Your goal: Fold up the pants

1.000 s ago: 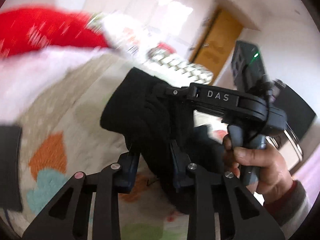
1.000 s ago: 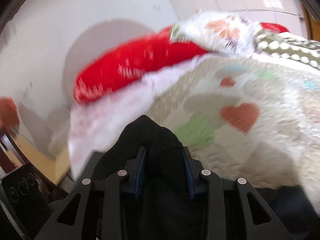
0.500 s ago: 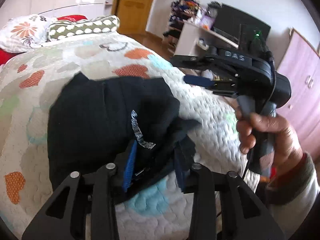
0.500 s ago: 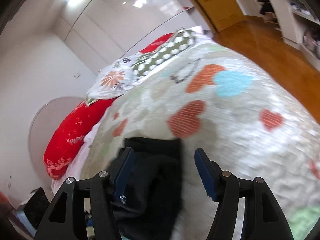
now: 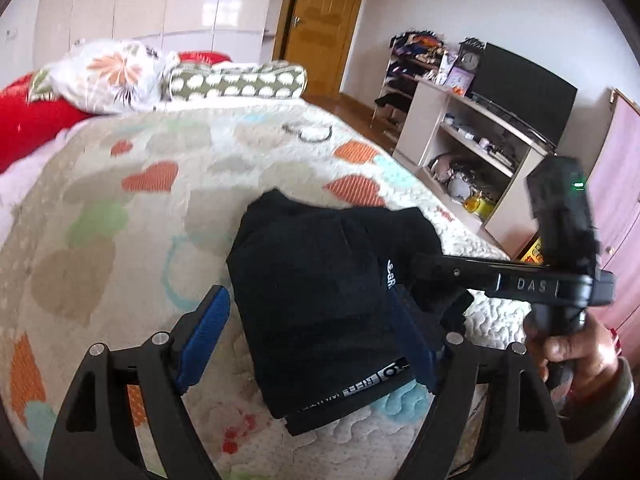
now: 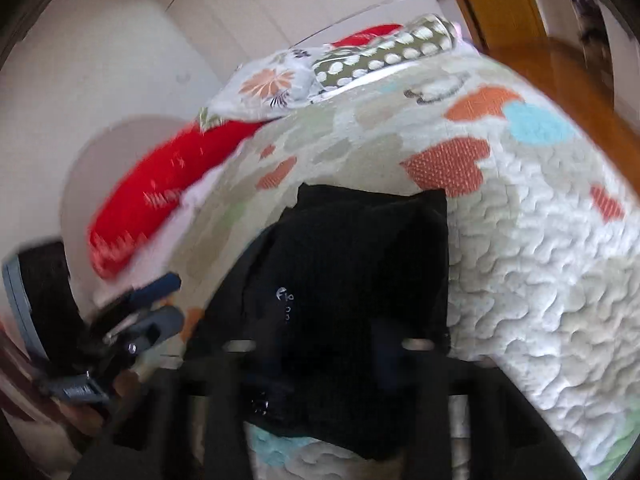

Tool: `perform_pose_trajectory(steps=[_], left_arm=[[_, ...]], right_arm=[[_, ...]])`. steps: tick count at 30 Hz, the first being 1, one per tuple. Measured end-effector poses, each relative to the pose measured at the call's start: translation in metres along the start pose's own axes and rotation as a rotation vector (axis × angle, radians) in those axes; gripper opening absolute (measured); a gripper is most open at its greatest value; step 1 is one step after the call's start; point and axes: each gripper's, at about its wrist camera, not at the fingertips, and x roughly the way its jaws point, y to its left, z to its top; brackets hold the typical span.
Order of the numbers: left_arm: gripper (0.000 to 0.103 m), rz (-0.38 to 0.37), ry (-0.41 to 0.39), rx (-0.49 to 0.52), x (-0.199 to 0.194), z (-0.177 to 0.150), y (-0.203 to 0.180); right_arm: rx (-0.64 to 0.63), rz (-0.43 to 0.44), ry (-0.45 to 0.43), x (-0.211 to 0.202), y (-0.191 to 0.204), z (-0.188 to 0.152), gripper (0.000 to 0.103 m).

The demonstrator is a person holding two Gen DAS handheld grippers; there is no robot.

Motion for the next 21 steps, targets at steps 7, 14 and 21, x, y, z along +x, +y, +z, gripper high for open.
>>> perform_pose_trajectory(steps=[7,14,21], left_arm=[[0.08,-0.053,0.048,0.053,0.007,-0.027,-0.02],[0.083,-0.037,0.069,0.077,0.019,-0.038,-0.026],[0.085,-0.023,0.062,0.087,0.019,-0.042,-0.029]], right_arm=[[0.045,-0.065,0.061,-0.015,-0.028,-0.034,0.01],[0.084,-0.025,-0.044,-0.04,-0.034,-0.007,0.04],[0.126,0.041,0.01,0.016,-0.036,0.033,0.057]])
